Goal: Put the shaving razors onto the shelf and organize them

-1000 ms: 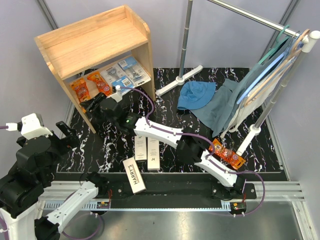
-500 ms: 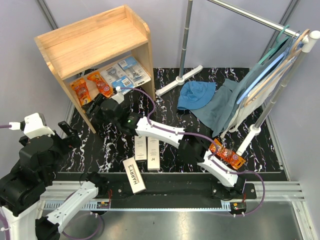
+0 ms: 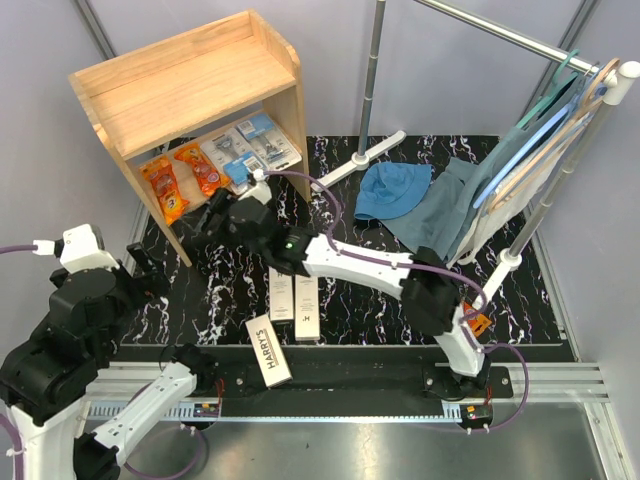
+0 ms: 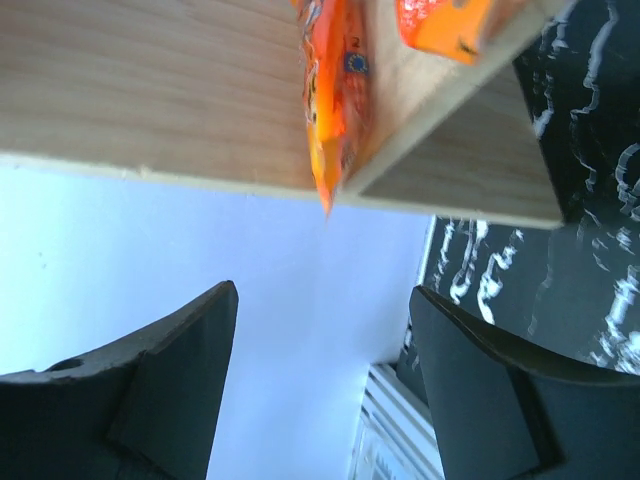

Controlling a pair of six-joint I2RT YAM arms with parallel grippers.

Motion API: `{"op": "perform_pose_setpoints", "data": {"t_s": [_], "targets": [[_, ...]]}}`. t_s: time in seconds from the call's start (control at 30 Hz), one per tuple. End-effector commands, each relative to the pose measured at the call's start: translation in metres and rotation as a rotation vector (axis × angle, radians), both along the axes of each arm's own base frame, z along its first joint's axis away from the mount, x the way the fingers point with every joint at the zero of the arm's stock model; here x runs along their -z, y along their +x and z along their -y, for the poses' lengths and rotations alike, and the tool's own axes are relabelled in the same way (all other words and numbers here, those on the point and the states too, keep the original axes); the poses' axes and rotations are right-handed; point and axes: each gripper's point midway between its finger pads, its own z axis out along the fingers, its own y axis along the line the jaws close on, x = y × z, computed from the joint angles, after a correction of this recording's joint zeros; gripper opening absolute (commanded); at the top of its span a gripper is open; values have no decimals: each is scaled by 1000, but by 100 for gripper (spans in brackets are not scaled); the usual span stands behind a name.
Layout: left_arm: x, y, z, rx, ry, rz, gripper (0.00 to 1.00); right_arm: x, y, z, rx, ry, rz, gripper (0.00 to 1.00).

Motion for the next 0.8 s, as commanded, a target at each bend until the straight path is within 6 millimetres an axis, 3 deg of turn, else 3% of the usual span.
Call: {"op": "perform_pose_setpoints", "data": {"t_s": [0.0,0.1,0.23,0.4,0.43,0.6,0.63,0.7,0.73,0.77], "targets": [[5,12,20,77,-22,-25,99,-55,-16,41,3,99,68,79],[12,21,36,135,-43,-53,99,-52,-24,76,29,66,73,80],[27,35,61,219,-73,-117,99,-37,-35,128,75,-20,72,89],[40,53,98,320,-168,-147,99,-17,-49,214,182,-102,56,91],[47,57,106,333,-183,-174,99,-5,-53,229,199,-143,33,91],[61,74,149,433,-317,-220,99,18,-79,315,296,-185,-22,91],[69,78,155,440,-323,-247,99,32,-86,331,310,-223,-58,91],[69,84,169,475,-344,-247,99,35,-97,361,338,-203,-73,91],[75,87,175,481,-343,-269,99,51,-103,377,354,-248,-105,91],[76,87,185,507,-351,-277,99,43,-109,391,365,-214,-102,91]]}}
